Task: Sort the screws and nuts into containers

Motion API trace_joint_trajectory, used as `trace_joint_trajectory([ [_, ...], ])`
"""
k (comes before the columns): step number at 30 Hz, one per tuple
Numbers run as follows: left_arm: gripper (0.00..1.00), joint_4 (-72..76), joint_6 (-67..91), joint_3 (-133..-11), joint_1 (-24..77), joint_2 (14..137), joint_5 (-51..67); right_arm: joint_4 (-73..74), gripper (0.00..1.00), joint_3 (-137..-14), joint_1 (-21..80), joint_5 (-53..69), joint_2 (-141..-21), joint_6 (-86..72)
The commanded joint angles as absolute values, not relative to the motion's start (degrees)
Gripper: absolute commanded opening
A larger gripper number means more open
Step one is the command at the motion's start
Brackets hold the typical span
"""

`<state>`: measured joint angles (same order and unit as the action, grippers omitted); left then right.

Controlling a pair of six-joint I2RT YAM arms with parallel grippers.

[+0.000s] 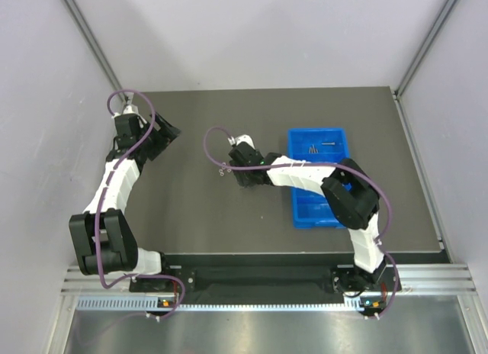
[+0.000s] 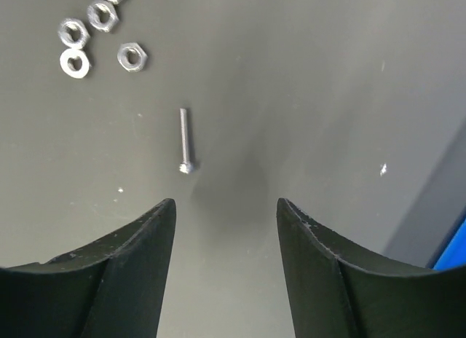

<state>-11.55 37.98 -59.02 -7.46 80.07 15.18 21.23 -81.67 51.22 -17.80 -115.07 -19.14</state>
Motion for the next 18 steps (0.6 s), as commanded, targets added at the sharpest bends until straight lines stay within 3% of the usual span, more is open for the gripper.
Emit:
trace_joint_trajectory([
  [1, 0.89, -9.2, 37.8, -59.3, -8.2, 78.1, 15.7, 19.3, 0.57, -86.7, 51.2, -17.1, -115.2, -17.8],
  [18, 0.89, -9.1, 37.9, -59.3, -8.5, 78.3, 16.2, 20.7, 0.53, -92.3, 51.2, -15.1, -121.9, -18.5],
])
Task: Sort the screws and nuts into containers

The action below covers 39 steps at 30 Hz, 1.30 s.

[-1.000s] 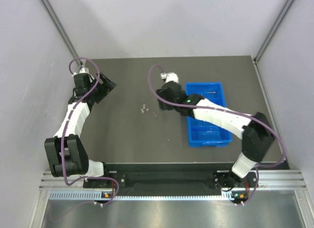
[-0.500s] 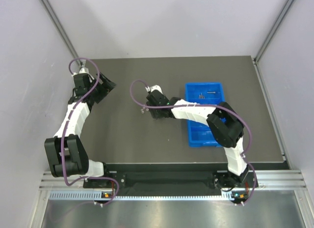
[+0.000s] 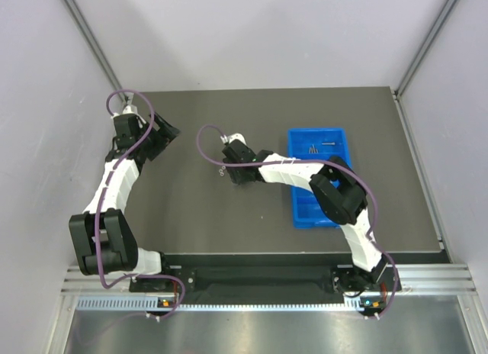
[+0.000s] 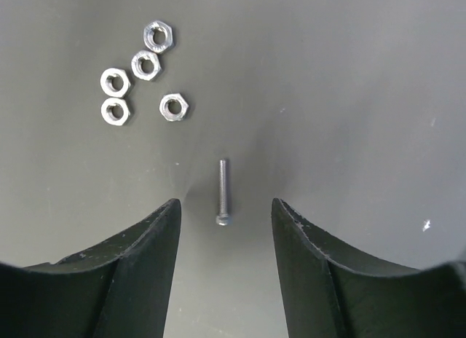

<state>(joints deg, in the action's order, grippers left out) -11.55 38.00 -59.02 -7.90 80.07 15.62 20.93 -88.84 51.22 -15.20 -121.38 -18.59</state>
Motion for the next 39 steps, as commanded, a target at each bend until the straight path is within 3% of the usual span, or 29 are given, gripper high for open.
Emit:
trace_joint_trajectory([
  [1, 0.89, -9.1, 37.9, -59.3, -8.4, 78.3, 16.3, 20.5, 0.52, -92.3, 51.2, -15.2, -122.1, -18.5],
  [8, 0.89, -9.1, 38.0, -59.3, -8.5, 78.4, 16.1, 21.4, 0.46, -91.9, 51.2, -15.6, -123.5, -18.6],
  [11, 0.89, -9.1, 38.0, -59.2, -8.4, 78.5, 16.2, 21.4, 0.37, -91.6, 51.3, -15.6, -123.8, -18.6],
  [14, 0.89, -9.1, 38.0, -59.2, -8.4, 78.5, 16.3, 21.4, 0.25, -91.1, 51.2, -15.5, -124.2, -18.4],
  [18, 0.89, -9.1, 38.0, -59.2, -8.5, 78.5, 16.1, 22.0, 0.0, -91.2, 51.3, -14.6, -124.5, -18.0],
  [28, 0.89, -9.1, 37.8, -59.3, -8.5, 78.2, 16.2, 22.8, 0.0, -88.3, 47.7, -16.3, -112.1, -17.8],
  [39, 0.89, -8.5, 38.2, -59.2, -8.7, 78.0, 17.7, 23.7, 0.0, -71.9, 29.5, -20.4, -85.5, -20.2],
])
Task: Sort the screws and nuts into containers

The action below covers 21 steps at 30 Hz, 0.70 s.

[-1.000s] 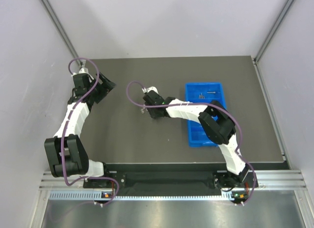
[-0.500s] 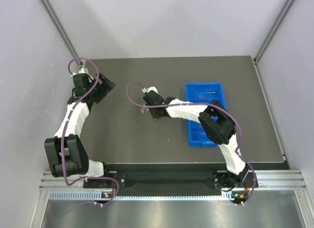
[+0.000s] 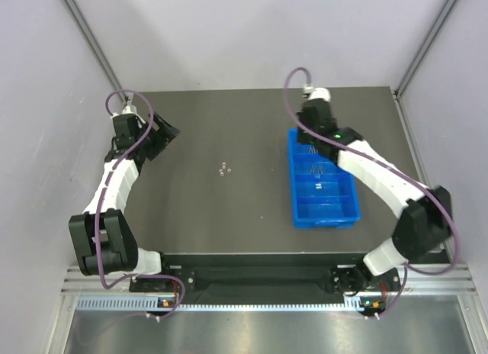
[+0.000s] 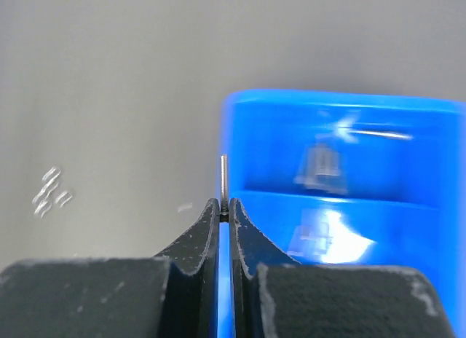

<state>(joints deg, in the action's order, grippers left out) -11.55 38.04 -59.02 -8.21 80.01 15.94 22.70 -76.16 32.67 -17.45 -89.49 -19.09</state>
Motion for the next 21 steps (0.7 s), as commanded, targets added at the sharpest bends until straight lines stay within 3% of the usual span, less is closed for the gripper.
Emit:
trace_joint_trajectory([
  [1, 0.89, -8.5, 38.1, -59.2, -8.8, 78.0, 18.0, 23.5, 0.0, -69.0, 26.7, -21.1, -84.0, -20.1],
  [6, 0.89, -7.8, 36.7, -59.1, -8.8, 77.9, 20.0, 21.1, 0.0, -62.9, 21.4, -18.8, -83.1, -19.9],
  [17, 0.88, -6.1, 33.3, -58.3, -8.6, 76.7, 23.2, 18.9, 0.01, -61.6, 20.7, -17.8, -90.0, -20.2],
  [19, 0.87, -6.1, 32.7, -58.4, -8.6, 76.8, 23.8, 19.3, 0.07, -62.1, 20.7, -17.8, -90.1, -20.5],
  [21, 0.85, -6.1, 32.2, -58.5, -8.4, 76.6, 23.9, 20.6, 0.22, -62.7, 20.8, -17.5, -89.6, -20.6],
])
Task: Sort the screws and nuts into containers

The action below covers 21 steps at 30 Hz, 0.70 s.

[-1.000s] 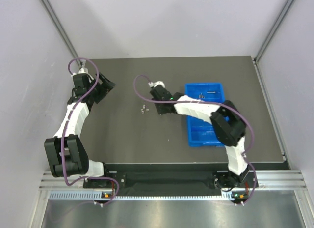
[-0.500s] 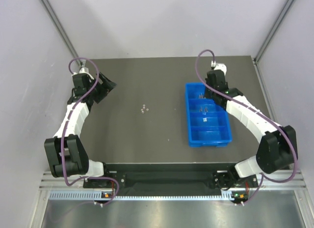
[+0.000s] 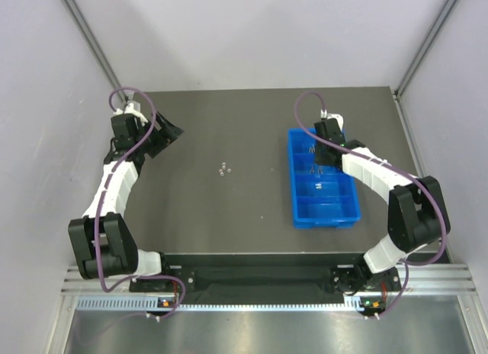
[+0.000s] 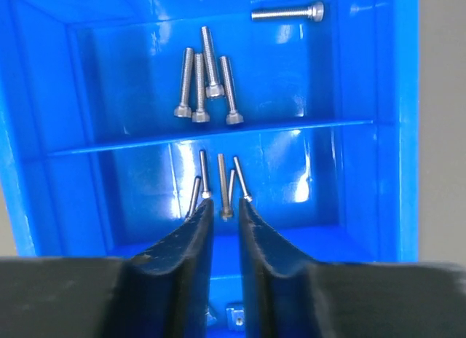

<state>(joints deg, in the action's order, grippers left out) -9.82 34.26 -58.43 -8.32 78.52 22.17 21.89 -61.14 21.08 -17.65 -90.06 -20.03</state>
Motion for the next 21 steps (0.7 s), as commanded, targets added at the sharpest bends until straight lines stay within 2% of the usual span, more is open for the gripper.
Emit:
trace_joint_trajectory([
  [1, 0.85, -6.3, 31.5, -58.6, -8.3, 76.4, 23.8, 21.2, 0.28, -63.1, 20.7, -17.3, -88.8, -20.6],
  [2, 0.85, -6.5, 30.9, -58.8, -7.9, 76.1, 22.9, 22.5, 0.41, -63.5, 20.7, -17.0, -88.2, -20.4],
  [4, 0.84, -7.7, 29.1, -59.1, -6.8, 75.2, 21.5, 23.7, 0.51, -65.0, 21.0, -15.5, -86.1, -20.1],
  [5, 0.84, -8.1, 28.5, -59.2, -6.3, 74.9, 20.9, 24.2, 0.61, -65.6, 21.4, -14.9, -85.3, -19.5],
  [8, 0.84, -10.7, 24.9, -60.4, -2.8, 74.3, 17.0, 24.5, 0.79, -68.5, 25.0, -14.9, -83.1, -18.1],
  [11, 0.84, -14.3, 21.6, -62.3, -0.3, 75.1, 12.8, 24.4, 0.88, -73.3, 31.2, -15.2, -84.2, -16.8],
  [15, 0.82, -17.7, 17.9, -64.2, 4.9, 76.9, 9.3, 24.6, 0.91, -80.7, 37.8, -15.2, -89.5, -16.5],
  [21, 0.81, -23.4, 14.7, -67.6, 10.1, 79.7, 2.2, 19.9, 0.9, -84.4, 44.3, -9.8, -99.1, -17.9],
])
